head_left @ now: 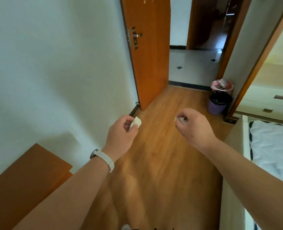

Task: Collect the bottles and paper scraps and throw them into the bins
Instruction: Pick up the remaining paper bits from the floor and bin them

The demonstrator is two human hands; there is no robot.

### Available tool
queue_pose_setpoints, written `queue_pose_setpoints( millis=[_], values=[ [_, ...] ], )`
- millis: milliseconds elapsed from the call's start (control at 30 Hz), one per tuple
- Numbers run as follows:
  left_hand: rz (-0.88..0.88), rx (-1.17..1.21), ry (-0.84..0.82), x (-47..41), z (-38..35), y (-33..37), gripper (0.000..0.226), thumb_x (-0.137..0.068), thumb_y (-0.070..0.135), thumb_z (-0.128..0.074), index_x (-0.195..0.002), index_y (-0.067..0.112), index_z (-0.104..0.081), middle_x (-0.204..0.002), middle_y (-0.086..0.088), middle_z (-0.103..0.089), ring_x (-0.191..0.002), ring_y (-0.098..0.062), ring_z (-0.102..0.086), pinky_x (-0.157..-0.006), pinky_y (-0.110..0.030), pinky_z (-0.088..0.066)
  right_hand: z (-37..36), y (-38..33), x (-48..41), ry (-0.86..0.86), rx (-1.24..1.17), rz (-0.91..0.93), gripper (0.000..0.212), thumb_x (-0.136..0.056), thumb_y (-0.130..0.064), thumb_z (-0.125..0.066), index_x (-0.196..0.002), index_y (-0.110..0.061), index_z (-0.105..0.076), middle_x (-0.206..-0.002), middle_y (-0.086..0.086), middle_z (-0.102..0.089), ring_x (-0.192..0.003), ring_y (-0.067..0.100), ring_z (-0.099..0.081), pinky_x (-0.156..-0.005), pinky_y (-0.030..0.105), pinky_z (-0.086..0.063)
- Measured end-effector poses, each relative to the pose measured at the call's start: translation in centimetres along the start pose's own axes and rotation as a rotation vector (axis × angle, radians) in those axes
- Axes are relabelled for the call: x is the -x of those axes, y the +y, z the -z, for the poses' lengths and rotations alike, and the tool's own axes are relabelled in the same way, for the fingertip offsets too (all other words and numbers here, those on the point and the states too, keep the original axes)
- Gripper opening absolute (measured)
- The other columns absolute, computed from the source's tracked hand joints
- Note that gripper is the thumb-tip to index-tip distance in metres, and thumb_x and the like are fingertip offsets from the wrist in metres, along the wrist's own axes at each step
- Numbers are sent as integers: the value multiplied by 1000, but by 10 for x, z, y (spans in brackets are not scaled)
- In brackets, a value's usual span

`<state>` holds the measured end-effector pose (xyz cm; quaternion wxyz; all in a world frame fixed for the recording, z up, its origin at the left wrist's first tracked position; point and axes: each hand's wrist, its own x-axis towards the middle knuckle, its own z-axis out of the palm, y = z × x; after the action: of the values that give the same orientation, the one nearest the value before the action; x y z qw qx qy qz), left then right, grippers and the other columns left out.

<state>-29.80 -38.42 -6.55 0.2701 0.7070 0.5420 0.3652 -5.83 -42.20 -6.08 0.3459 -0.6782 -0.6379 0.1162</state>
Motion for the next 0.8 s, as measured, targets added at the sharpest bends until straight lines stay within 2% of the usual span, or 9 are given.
queue_pose_setpoints(
  millis=[100,167,300,400,467,600,800],
  values=[
    [-50,10,-49,-26,-25,11,9,-93,27,-65,-100,30,-60,-90,16,-63,-82,1,-60,-63,-6,-45,11,26,-8,43,7,-74,7,-90,-19,-63,-96,-16,-66,-89,-3,-62,-83,12,-58,-74,29,-51],
    [-75,41,-82,-44,-42,16,10,-92,25,-66,-97,31,-59,-87,15,-64,-82,4,-60,-63,-7,-46,16,40,-14,68,17,-114,8,-89,-19,-63,-96,-16,-66,-89,-3,-62,-83,12,-58,-76,32,-53],
    [-90,62,-165,-82,-67,12,10,-92,30,-65,-99,32,-58,-89,16,-64,-82,2,-61,-64,-8,-48,17,58,-37,92,33,-189,8,-90,-19,-64,-97,-16,-66,-90,-3,-63,-83,12,-59,-75,30,-55],
    [-95,62,-205,-118,-80,-1,12,-92,33,-65,-102,31,-59,-90,18,-63,-84,0,-61,-63,-8,-48,7,67,-63,109,54,-206,7,-91,-20,-64,-97,-21,-64,-89,-6,-61,-82,9,-58,-67,14,-46],
    [-99,82,-223,-146,-85,-13,11,-92,32,-65,-102,30,-59,-90,18,-63,-84,4,-60,-63,-7,-48,-4,71,-86,113,61,-236,8,-91,-21,-64,-99,-24,-63,-90,-9,-60,-81,7,-58,-64,8,-39],
    [-88,104,-247,-210,-83,-38,11,-93,32,-65,-102,31,-59,-89,20,-62,-85,8,-58,-63,-6,-47,-32,68,-141,106,77,-277,8,-92,-22,-63,-100,-23,-64,-91,-8,-61,-81,8,-59,-64,10,-43],
    [-90,137,-276,-313,-71,-73,10,-93,33,-64,-101,34,-57,-89,20,-62,-83,4,-60,-63,-9,-48,-68,51,-242,118,147,-260,8,-91,-20,-63,-98,-22,-64,-91,-9,-61,-81,8,-59,-66,10,-43]
  ],
)
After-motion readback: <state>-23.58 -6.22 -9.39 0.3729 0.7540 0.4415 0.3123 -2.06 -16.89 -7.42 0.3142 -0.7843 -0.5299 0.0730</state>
